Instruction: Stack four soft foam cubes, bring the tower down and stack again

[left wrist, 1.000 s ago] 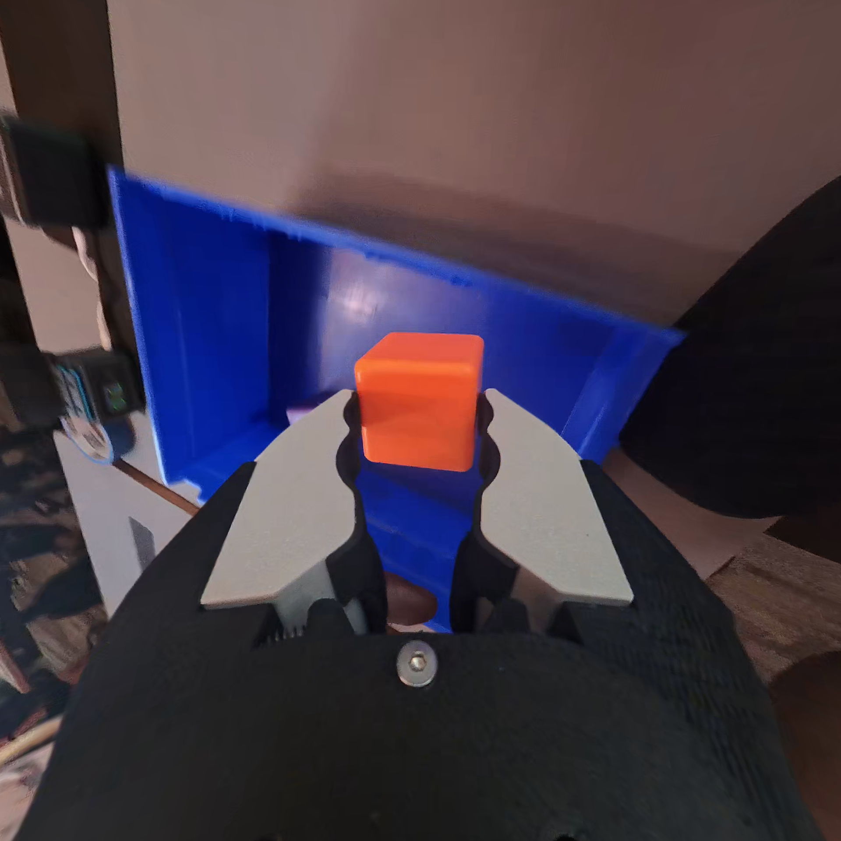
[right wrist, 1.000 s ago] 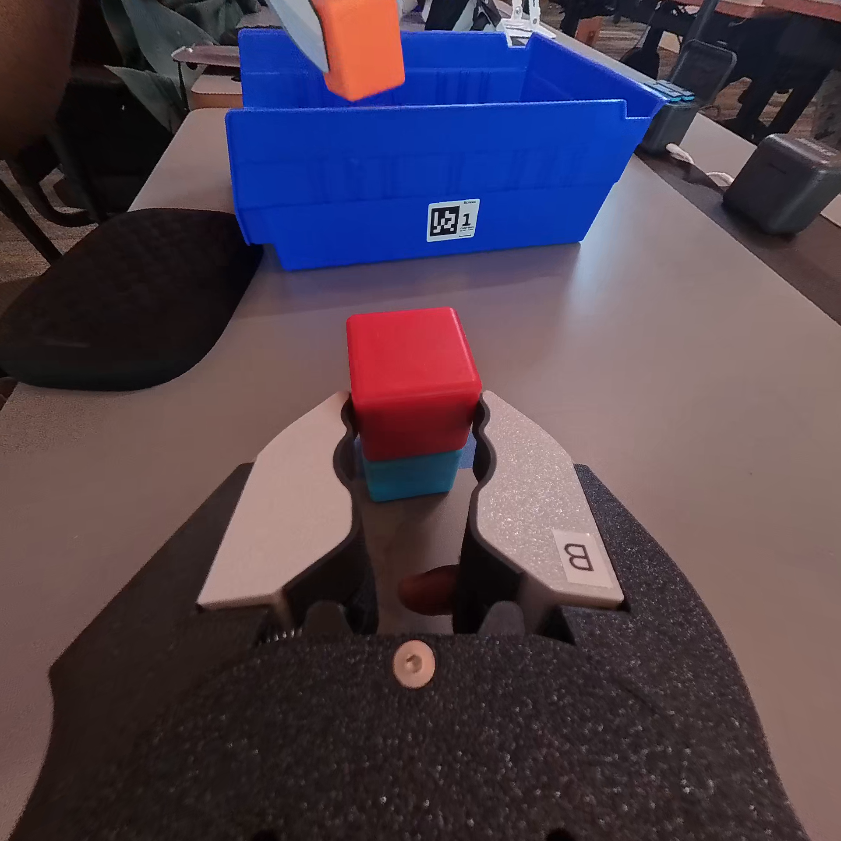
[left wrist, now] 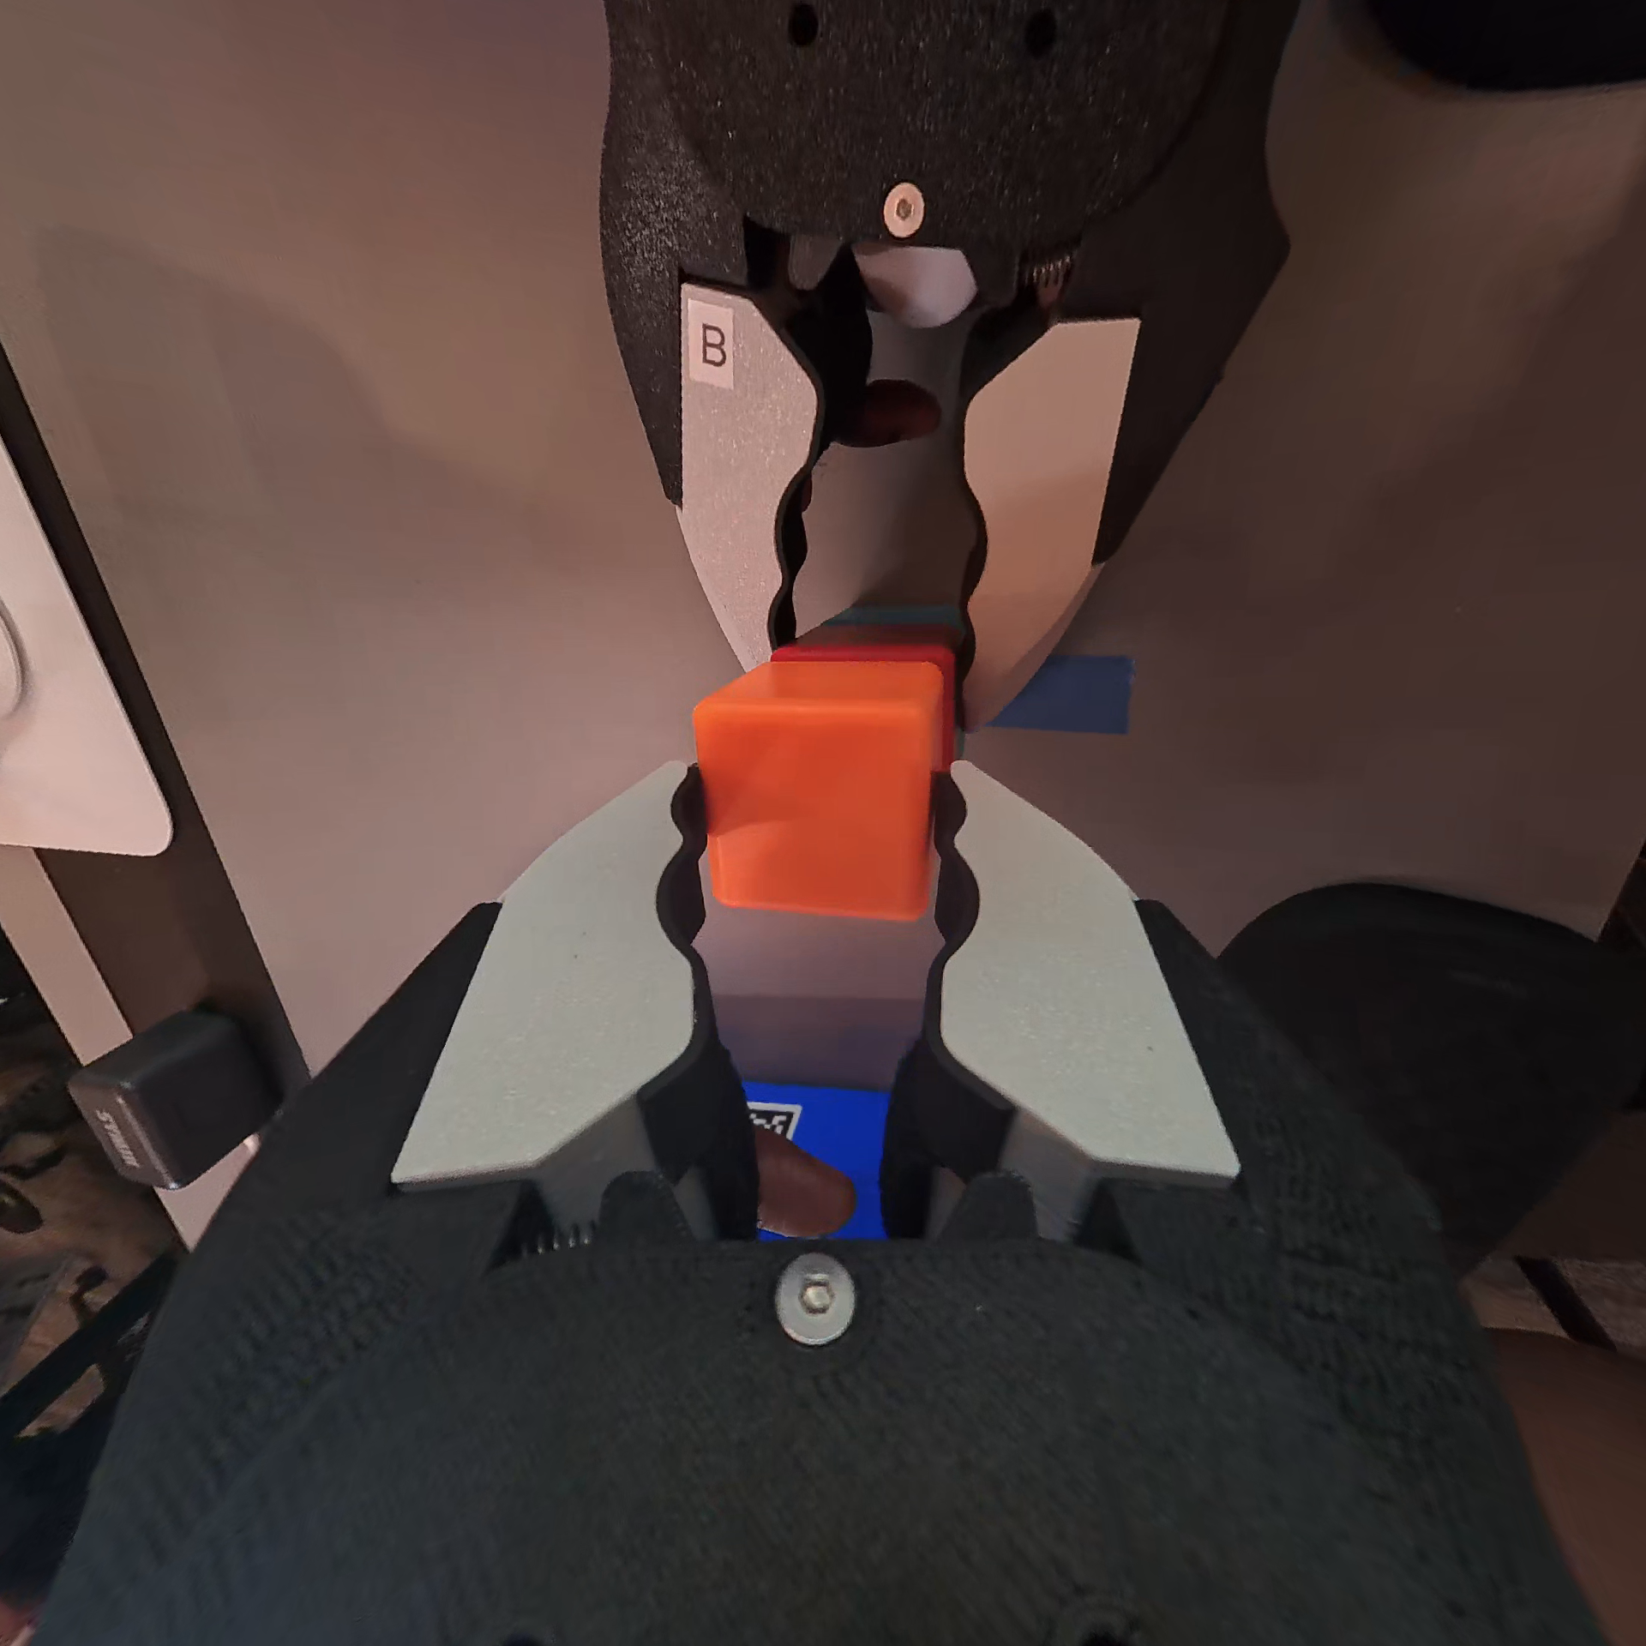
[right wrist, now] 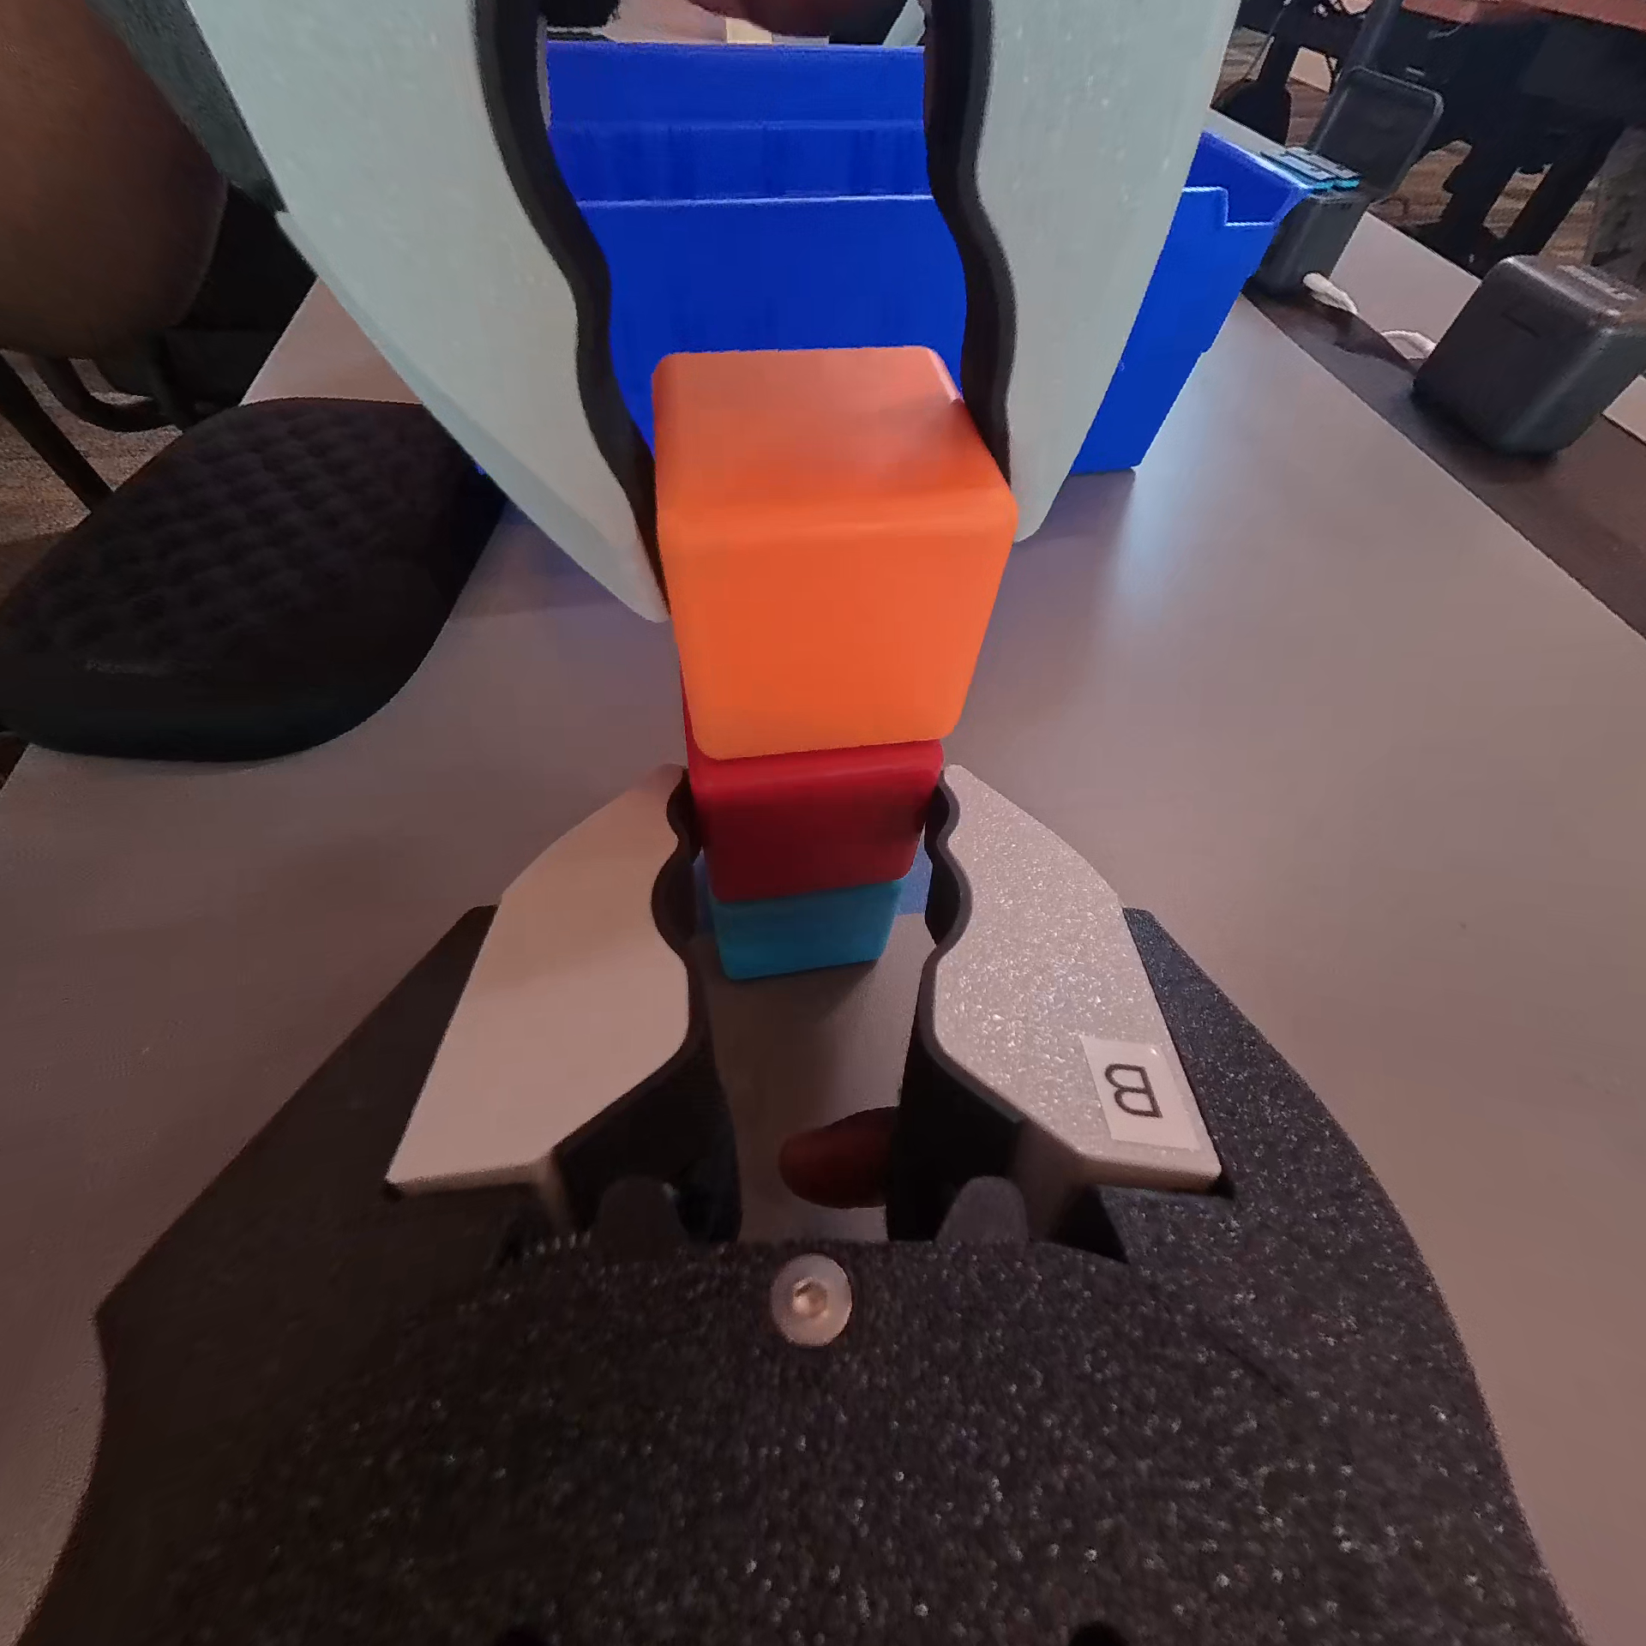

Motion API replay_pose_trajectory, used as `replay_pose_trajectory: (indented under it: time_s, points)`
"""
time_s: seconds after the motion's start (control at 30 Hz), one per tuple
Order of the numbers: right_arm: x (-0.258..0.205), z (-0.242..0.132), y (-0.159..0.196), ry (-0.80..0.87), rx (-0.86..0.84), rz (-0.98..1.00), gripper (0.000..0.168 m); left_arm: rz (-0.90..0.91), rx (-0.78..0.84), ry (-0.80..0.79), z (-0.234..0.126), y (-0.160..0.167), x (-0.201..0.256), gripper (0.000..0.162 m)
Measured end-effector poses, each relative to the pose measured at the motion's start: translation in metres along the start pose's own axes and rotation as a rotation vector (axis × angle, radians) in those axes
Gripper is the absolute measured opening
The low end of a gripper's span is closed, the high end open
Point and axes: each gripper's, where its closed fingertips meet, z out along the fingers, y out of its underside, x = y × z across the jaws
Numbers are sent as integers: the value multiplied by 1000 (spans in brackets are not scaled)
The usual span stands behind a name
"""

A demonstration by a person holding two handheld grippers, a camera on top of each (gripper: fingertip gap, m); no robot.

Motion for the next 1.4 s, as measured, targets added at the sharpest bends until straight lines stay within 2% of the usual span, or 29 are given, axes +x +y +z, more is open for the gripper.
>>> replay_pose_trajectory:
  time_s: [0.27, 0.3, 0.33, 0.37, 0.5, 0.6, 0.7, 0.77, 0.8, 0.87, 0.97, 1.03, 1.17, 1.3, 1.37, 1.4]
  points:
    - [0, -1, 0, -4, -10, -4, 49, -29, 17, -5, 0, 0, 0, 50]
    - [-1, -2, -3, -8, -1, -4, 52, -30, 17, -5, 0, 0, 0, 50]
    - [-1, -5, -9, -12, 31, 7, 62, -27, 21, -6, 0, 0, 0, 50]
    - [-1, -8, -17, -20, 72, 21, 63, -24, 24, -8, 0, 0, 0, 50]
    - [3, -12, -30, 1, 120, 19, 48, -29, 30, -10, 0, 0, 0, 50]
    - [2, -12, -30, -4, 130, 23, 47, -35, 59, -15, 0, 0, 0, 50]
    - [2, -12, -29, -3, 128, 19, 47, -101, 156, -6, -17, 13, -1, 63]
    - [2, -12, -29, -5, 134, 20, 48, -171, 190, -69, -40, 43, -13, 72]
    - [2, -13, -29, -7, 136, 21, 47, -218, 168, -100, -50, 67, -21, 77]
    - [2, -12, -29, -10, 137, 20, 47, -311, 58, -167, -64, 128, -35, 77]
    - [2, -13, -29, -10, 136, 20, 47, -456, -166, -187, -61, 227, -49, 76]
    - [2, -12, -29, -8, 136, 19, 47, -567, -240, -184, -43, 275, -59, 76]
    - [1, -12, -29, -5, 136, 15, 47, -631, -274, -105, 5, 320, -63, 74]
    - [1, -13, -29, 1, 139, 13, 47, -592, -316, -62, 27, 336, -59, 71]
    - [1, -12, -30, 0, 139, 14, 47, -588, -358, -46, 33, 345, -58, 65]
    - [2, -13, -30, -1, 141, 15, 47, -577, -378, -34, 36, 349, -56, 57]
